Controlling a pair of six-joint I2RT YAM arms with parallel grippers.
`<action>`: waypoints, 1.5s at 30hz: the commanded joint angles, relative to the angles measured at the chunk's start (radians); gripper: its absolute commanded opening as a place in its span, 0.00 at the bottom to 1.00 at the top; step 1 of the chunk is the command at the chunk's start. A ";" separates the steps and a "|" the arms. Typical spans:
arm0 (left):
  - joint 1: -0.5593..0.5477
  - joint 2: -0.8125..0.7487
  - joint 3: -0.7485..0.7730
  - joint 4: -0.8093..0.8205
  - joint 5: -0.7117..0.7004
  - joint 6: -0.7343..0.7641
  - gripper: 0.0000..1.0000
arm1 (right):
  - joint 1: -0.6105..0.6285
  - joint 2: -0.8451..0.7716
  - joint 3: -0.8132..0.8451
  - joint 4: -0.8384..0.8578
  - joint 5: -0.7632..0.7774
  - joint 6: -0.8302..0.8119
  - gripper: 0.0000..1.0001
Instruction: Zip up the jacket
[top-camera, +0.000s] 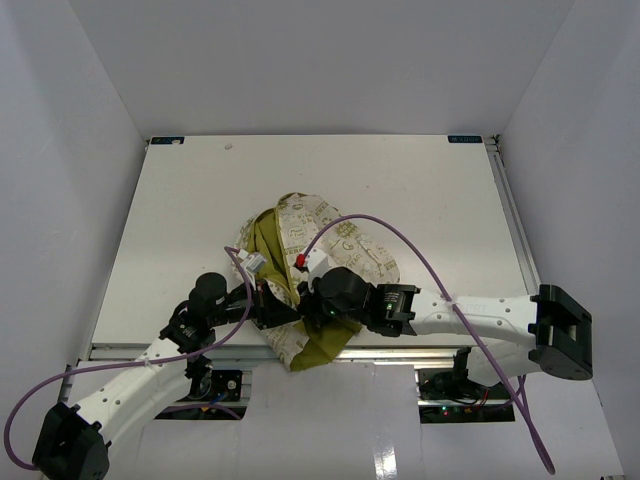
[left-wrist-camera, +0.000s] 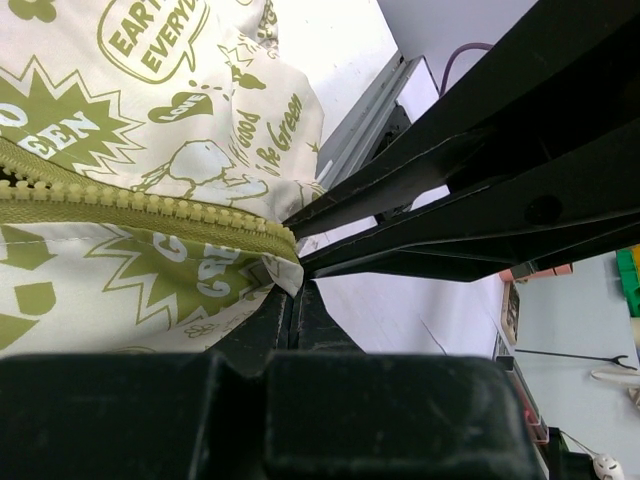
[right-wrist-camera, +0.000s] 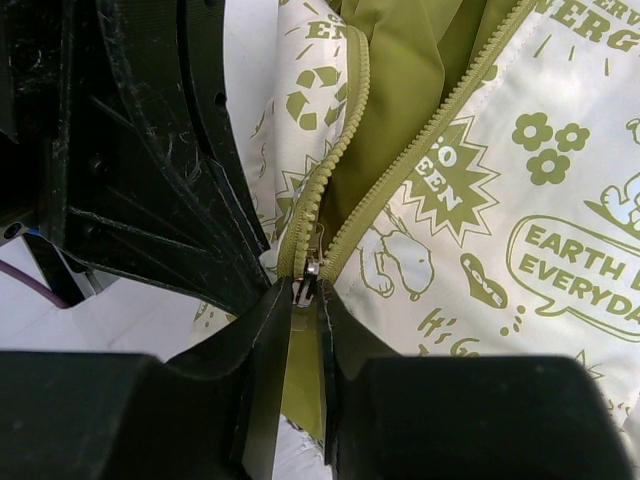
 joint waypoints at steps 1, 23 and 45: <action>-0.002 -0.017 0.012 0.019 0.003 0.011 0.00 | 0.007 0.011 0.025 0.040 0.007 -0.001 0.08; -0.010 -0.028 0.003 0.022 0.016 -0.006 0.00 | 0.005 -0.007 -0.012 0.290 0.188 -0.112 0.08; -0.013 -0.012 -0.042 -0.074 -0.263 -0.131 0.39 | -0.215 0.059 0.160 0.093 0.087 -0.124 0.28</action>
